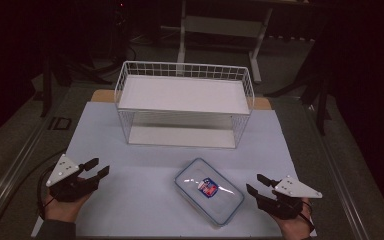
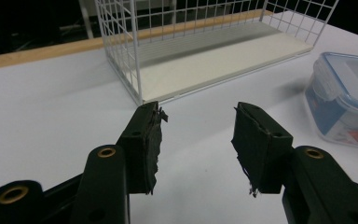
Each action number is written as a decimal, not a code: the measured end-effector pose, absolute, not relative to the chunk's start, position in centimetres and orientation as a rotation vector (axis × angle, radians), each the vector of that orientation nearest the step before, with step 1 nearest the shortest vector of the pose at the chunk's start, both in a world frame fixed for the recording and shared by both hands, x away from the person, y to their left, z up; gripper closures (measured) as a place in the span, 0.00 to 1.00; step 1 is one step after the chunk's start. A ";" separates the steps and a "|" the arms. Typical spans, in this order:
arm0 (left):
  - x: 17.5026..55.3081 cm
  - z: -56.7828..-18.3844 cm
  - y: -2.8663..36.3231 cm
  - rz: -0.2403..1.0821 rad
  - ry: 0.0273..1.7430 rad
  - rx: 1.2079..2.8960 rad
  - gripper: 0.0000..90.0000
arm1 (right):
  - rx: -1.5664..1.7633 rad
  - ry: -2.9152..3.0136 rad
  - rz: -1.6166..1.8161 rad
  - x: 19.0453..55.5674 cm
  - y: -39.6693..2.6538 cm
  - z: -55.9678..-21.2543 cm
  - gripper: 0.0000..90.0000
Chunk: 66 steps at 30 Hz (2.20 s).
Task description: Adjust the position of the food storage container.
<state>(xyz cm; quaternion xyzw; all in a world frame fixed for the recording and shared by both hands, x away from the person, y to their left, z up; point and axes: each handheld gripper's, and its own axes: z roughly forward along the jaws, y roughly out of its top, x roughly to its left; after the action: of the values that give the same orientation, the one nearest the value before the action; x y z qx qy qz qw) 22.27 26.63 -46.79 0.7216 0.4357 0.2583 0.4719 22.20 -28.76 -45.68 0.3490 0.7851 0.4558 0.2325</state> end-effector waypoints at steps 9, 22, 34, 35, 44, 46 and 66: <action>22.4 -47.0 26.6 0.653 1.061 1.780 0.55 | 0.943 2.201 1.247 22.2 -28.3 -46.1 0.59; 22.5 -47.1 26.5 0.665 1.059 1.790 0.54 | 0.886 2.332 1.272 21.5 -27.9 -47.0 0.88; 22.5 -47.1 26.4 0.668 1.053 1.800 0.54 | 0.795 2.466 1.228 20.2 -27.3 -47.9 1.00; 22.5 -47.1 26.3 0.668 1.053 1.800 0.54 | 0.787 2.475 1.229 20.1 -27.3 -47.9 1.00; 22.4 -47.0 26.4 0.670 1.054 1.802 0.54 | 0.712 2.587 1.182 19.5 -27.2 -48.4 1.00; 22.4 -47.1 26.4 0.667 1.055 1.800 0.54 | 0.697 2.606 1.180 19.4 -27.1 -48.6 1.00; 22.6 -47.3 26.0 0.657 1.049 1.813 0.54 | 0.819 2.565 1.104 21.0 -27.2 -48.8 1.00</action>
<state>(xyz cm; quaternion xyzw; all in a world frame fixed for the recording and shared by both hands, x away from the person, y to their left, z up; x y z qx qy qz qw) 22.59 26.00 -47.25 0.7352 0.4252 0.2665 0.4556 21.04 -27.22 -48.76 0.2794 0.8756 0.3768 0.1153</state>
